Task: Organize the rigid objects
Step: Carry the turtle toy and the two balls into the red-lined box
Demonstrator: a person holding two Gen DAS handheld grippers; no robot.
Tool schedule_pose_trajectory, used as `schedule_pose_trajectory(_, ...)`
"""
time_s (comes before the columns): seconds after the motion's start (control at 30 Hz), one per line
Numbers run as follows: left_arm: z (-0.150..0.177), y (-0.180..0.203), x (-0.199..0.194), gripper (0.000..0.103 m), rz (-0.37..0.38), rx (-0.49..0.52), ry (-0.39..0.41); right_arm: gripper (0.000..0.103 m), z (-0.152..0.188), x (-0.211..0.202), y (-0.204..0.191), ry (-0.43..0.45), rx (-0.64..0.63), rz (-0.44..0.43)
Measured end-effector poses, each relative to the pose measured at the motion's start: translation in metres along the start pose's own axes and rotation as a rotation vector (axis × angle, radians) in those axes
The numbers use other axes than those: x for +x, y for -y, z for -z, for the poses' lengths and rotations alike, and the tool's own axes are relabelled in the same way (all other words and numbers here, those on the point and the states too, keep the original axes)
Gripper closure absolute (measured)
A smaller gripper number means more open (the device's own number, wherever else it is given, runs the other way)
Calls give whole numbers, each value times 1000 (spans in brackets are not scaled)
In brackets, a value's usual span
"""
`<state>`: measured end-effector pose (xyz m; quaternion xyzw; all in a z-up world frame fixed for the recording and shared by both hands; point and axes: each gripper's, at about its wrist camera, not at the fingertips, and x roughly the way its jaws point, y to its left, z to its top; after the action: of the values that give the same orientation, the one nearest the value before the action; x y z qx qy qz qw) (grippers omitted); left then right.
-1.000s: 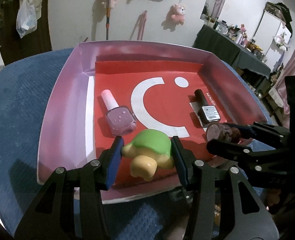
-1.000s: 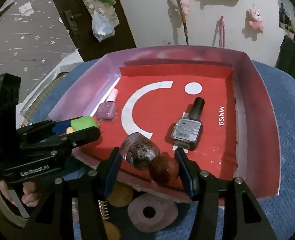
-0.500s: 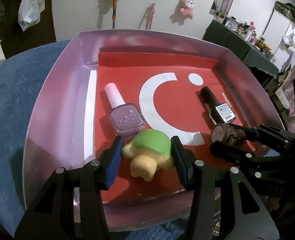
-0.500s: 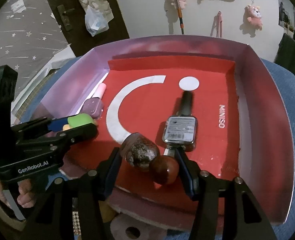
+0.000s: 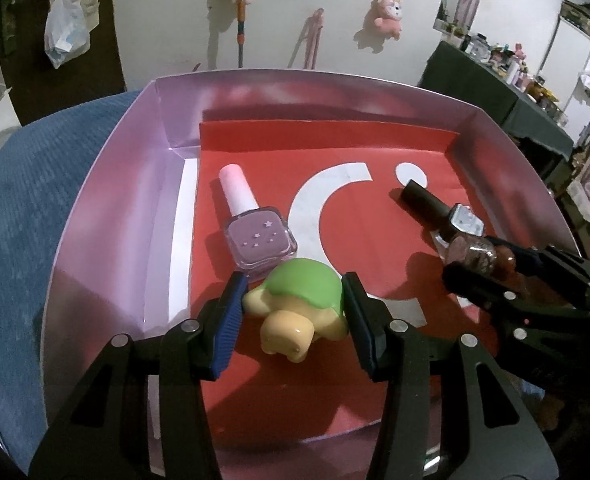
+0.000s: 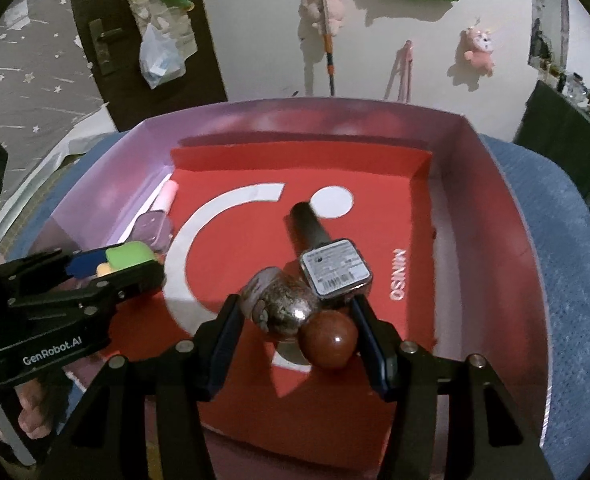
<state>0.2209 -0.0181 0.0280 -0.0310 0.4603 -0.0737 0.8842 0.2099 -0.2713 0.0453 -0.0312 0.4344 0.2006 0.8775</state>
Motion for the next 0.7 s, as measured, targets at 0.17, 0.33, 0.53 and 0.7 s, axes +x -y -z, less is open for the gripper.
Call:
schedule_pose_trajectory(0.17,-3,-4,5,57,-4,-8,1,46,-5,4,4,-7,11,18)
schedule_pose_trajectory(0.33,-2,-5,5,56,5,-19,3,46,-8,8,6,-17,14,5)
schedule_pose_trajectory(0.53,-3,-8,5,56,10,-25,3,46,-8,9,7,-20,22,-7)
schedule_pose_trajectory(0.7,-3,-8,5,56,3,-18,7,46,-8,9,9,-18,29,-13)
